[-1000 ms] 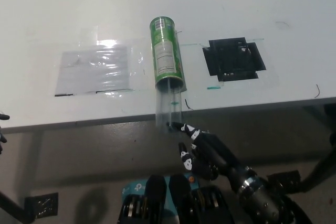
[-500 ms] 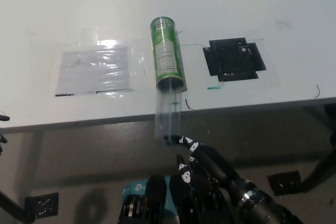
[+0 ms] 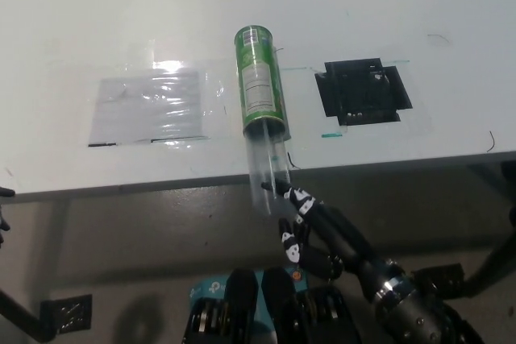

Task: The robot uses its right hand finger to pull out the chips tray kept inside a container in the middle of the desk

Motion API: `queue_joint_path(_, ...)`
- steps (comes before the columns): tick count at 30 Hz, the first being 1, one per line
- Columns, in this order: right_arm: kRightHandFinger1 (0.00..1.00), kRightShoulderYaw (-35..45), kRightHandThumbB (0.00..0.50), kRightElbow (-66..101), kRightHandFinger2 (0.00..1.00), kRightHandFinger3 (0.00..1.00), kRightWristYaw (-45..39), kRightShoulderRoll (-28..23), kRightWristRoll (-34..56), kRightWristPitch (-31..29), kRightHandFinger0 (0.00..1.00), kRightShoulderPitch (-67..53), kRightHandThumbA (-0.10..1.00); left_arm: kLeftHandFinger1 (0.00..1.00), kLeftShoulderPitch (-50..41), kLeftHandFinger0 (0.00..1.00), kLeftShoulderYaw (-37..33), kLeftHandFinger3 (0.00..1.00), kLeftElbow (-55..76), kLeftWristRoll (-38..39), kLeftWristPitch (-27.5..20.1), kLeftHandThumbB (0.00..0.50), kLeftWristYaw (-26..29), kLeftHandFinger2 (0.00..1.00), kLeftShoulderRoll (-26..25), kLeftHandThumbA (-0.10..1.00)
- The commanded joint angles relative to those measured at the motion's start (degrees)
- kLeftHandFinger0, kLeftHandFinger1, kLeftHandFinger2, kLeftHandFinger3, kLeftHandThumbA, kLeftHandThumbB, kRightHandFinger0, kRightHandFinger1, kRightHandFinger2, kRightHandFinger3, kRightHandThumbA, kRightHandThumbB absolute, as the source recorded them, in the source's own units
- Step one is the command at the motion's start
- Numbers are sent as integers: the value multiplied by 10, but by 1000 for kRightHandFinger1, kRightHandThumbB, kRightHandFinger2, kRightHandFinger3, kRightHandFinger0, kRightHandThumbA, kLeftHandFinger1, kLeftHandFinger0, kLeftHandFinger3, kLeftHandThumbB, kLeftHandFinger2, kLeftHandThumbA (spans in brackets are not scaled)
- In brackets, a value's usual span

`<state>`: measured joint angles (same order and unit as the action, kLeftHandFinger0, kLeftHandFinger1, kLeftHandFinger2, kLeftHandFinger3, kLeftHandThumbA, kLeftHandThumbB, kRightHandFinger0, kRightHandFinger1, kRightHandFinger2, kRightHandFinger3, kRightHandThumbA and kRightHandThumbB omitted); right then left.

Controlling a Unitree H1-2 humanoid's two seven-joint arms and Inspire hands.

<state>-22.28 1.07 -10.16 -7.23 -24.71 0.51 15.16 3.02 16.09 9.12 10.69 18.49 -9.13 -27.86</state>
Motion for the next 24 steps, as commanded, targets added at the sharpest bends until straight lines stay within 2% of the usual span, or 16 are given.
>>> queue_joint_path(1, 180, 14, 251, 36, 1000, 1000, -8, -7, 1, 3, 156, 17, -100, 213, 3, 245, 8, 485, 8, 0, -16, 0, -2, 253, -12, 177)
queue_joint_path(3, 176, 17, 250, 40, 1000, 1000, -9, -8, 3, 4, 169, 16, -100, 220, 4, 256, 8, 489, 7, 0, -17, 0, -3, 259, -12, 165)
queue_joint_path(4, 171, 22, 245, 62, 1000, 1000, -17, -10, 6, 30, 164, 4, -100, 219, 3, 253, 8, 492, 11, -1, -15, 0, -2, 266, -12, 166)
queue_joint_path(9, 118, 43, 266, 80, 1000, 1000, -25, -11, 41, 38, 86, -19, -100, 214, 0, 247, 13, 492, 10, 5, -16, 0, -1, 262, -10, 173)
queue_joint_path(10, 146, 50, 254, 88, 1000, 1000, -33, -17, 55, 46, 158, -23, -100, 221, 0, 249, 14, 500, 10, 5, -16, 0, 0, 279, -9, 177)
queue_joint_path(11, 146, 53, 253, 92, 1000, 1000, -37, -19, 60, 49, 163, -25, -100, 221, -1, 249, 15, 501, 10, 5, -16, 0, 0, 280, -8, 180)
queue_joint_path(12, 138, 56, 250, 101, 1000, 1000, -41, -21, 58, 59, 129, -27, -100, 223, -1, 251, 14, 503, 11, 4, -12, 0, 0, 282, -9, 182)
queue_joint_path(13, 106, 62, 257, 112, 1000, 1000, -45, -27, 60, 67, 49, -33, -100, 225, -1, 254, 13, 504, 10, 2, -12, 0, 0, 283, -9, 184)
queue_joint_path(14, 110, 67, 261, 119, 1000, 1000, -47, -32, 66, 67, 46, -38, -100, 223, -1, 259, 15, 496, 10, 5, -9, 0, 1, 274, -8, 186)
queue_joint_path(17, 141, 72, 276, 131, 1000, 1000, -53, -41, 66, 77, 90, -44, -100, 210, 0, 251, 14, 483, 12, 2, -8, 0, 2, 253, -9, 185)
queue_joint_path(20, 114, 83, 282, 156, 1000, 1000, -59, -52, 72, 96, 71, -58, -100, 213, -1, 252, 16, 487, 15, 5, -5, 0, 2, 263, -8, 181)
queue_joint_path(23, 142, 93, 284, 178, 1000, 1000, -58, -59, 69, 110, 87, -73, -100, 206, -1, 248, 17, 482, 11, 8, -7, 0, 0, 253, -7, 176)
queue_joint_path(24, 134, 99, 280, 176, 1000, 1000, -54, -63, 81, 89, 101, -78, -100, 202, -3, 246, 16, 473, 10, 7, -14, 0, -1, 245, -7, 172)
